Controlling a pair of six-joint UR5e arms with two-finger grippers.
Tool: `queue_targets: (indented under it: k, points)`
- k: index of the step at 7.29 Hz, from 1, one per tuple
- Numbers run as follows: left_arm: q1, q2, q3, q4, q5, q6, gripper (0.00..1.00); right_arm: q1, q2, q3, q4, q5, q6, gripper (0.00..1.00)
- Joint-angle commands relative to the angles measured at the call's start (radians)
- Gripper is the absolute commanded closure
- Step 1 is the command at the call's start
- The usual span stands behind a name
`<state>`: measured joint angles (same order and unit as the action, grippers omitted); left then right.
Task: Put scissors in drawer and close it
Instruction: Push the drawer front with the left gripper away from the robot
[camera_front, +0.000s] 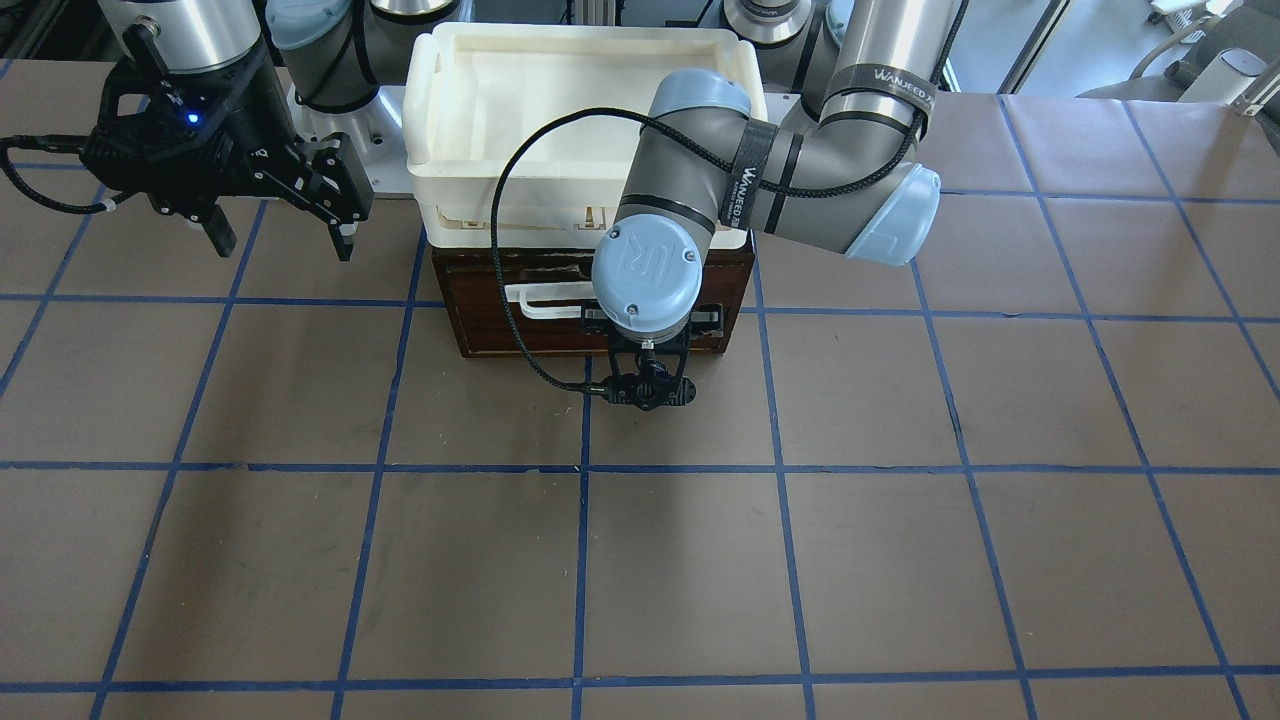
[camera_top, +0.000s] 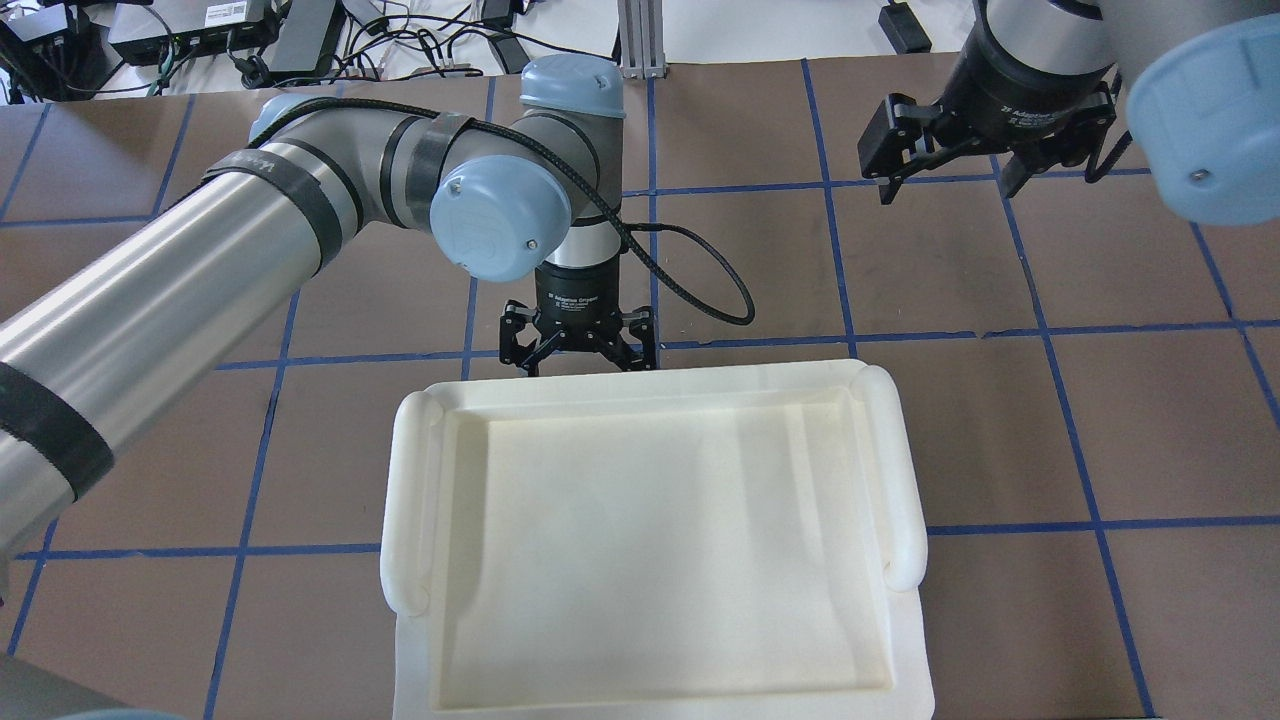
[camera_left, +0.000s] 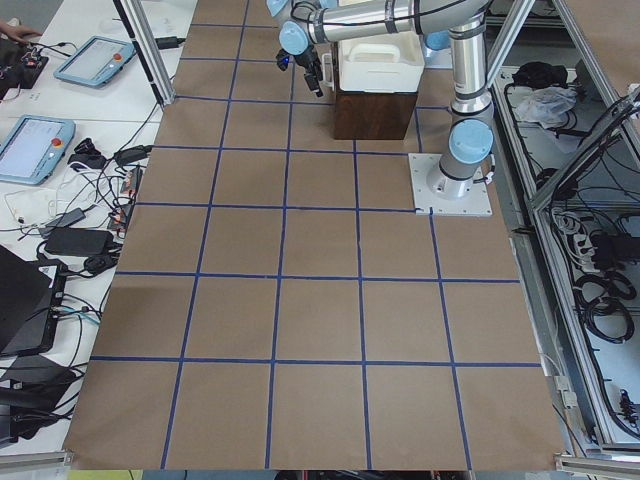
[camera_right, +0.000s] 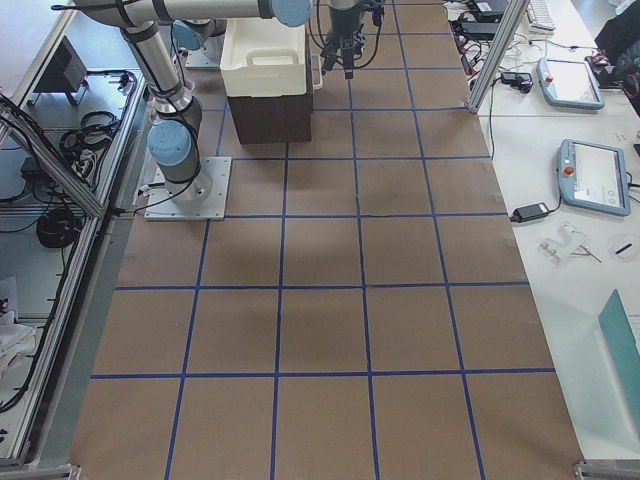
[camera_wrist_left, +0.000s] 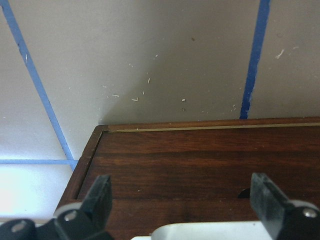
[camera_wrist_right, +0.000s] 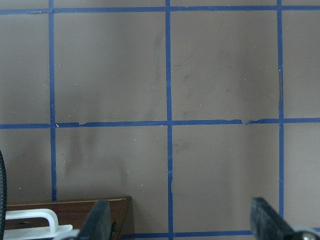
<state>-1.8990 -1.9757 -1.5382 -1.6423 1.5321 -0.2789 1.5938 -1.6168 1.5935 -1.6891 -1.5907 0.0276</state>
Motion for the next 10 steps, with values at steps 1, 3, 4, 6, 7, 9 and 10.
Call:
queue_targets:
  k: [1,3,4,6,7,9,10]
  points:
    - [-0.002,0.003,-0.007,-0.001,0.000,0.001,0.00,0.000,0.000,0.000,0.000,0.000,0.000,0.00]
    - [-0.003,0.001,-0.010,-0.004,-0.001,0.001,0.00,0.000,0.000,-0.001,0.000,0.000,0.000,0.00]
    - [-0.008,0.011,-0.019,-0.004,-0.001,0.000,0.00,0.000,0.000,0.000,0.000,0.000,0.000,0.00]
    - [-0.014,0.021,-0.020,-0.001,-0.001,0.001,0.00,0.000,0.000,0.000,0.000,0.000,0.000,0.00]
    - [-0.011,0.027,-0.013,0.006,0.002,0.003,0.00,0.000,0.000,0.000,0.000,0.000,0.000,0.00]
    - [0.012,0.046,0.025,0.041,0.040,0.030,0.00,0.000,0.000,0.000,0.000,0.000,0.000,0.00]
    - [0.049,0.067,0.076,0.041,0.127,0.115,0.00,0.000,0.000,0.000,0.000,0.000,0.000,0.00]
